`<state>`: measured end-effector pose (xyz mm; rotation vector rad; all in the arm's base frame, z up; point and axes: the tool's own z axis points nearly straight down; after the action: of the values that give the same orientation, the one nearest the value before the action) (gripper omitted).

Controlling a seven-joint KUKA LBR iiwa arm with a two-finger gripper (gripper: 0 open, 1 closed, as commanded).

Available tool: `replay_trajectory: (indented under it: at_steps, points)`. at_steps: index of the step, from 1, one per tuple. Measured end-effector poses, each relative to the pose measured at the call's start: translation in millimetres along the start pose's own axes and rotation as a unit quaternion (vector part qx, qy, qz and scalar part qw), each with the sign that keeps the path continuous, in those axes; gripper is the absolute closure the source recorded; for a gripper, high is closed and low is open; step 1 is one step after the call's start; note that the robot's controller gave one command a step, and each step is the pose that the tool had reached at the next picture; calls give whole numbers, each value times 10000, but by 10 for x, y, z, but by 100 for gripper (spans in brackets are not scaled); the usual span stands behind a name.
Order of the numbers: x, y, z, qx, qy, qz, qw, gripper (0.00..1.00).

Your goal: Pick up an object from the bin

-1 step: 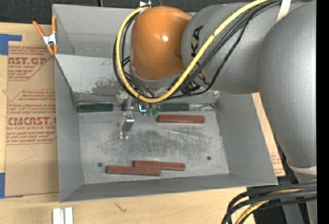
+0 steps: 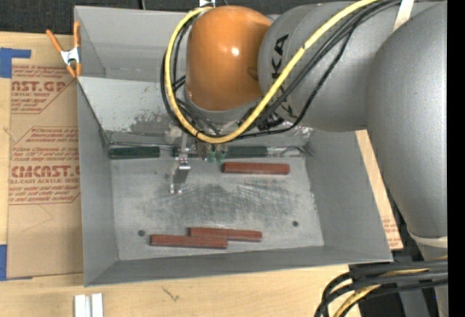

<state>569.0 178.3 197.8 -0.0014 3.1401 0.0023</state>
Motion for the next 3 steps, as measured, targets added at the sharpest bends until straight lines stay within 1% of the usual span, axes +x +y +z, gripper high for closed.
replay_trajectory:
  at_steps: [1,2,3]
  points:
    - [198,-145,396,-1,-21,-409,9992,0]
    - [534,-233,797,5,4,-1326,9912,0]
    - [786,-320,1008,0,12,-956,9954,100]
